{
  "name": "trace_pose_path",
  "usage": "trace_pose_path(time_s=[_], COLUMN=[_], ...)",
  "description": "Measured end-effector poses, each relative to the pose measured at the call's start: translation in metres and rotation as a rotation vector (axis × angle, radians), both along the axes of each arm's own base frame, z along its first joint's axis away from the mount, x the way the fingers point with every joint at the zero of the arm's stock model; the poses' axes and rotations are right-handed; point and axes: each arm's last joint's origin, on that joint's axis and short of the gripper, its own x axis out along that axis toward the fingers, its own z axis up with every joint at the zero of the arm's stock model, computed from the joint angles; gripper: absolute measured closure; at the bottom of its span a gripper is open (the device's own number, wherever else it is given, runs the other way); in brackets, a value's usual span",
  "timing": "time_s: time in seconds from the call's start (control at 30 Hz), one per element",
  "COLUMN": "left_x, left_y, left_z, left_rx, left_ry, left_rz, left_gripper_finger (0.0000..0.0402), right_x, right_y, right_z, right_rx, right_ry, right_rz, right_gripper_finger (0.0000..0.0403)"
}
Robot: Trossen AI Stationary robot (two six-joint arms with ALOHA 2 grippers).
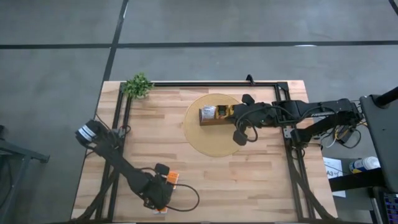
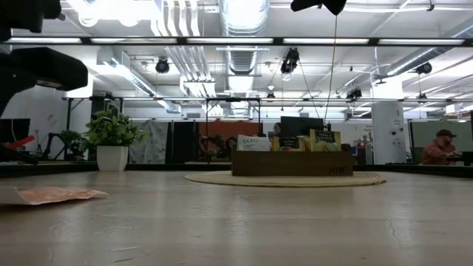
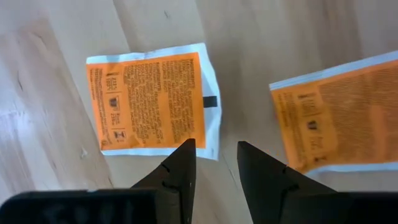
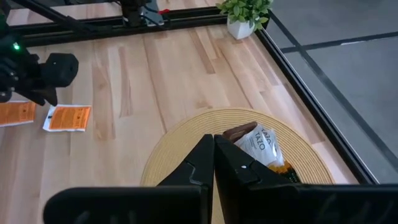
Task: Pick & Place Tea
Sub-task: Put the top white tea bag into the left section of the wooden organizer
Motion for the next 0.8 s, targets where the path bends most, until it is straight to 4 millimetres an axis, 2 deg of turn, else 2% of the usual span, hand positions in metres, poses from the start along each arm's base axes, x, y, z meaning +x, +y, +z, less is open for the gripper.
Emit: trace_pose_path(time_s=[0.23,0.53,0.8], left_x=[0.003,0.005,0.003], left_y=[-0.002,-0.002,-0.001], left_z=[-0.010,-0.012,-0.020], left_rx=[0.048,0.068,0.078], left_ry=[-0.011,-0.033,-0.009], left_rz=[-0.016,-0.039,-0.043], left_gripper_finger=[0.0290,0.0294,0.0363], right_x=[-0.001,-0.001,-0.001], right_y=[0.000,0.000,0.000], right_z=[-0.001,-0.001,-0.001], right_rx=[0.001,0.000,0.000], right_ry=[0.016,0.015,0.015], right_rz=[-0.002,-0.003,-0.003], right_gripper_finger=[0.0394,0.0394,0.0394])
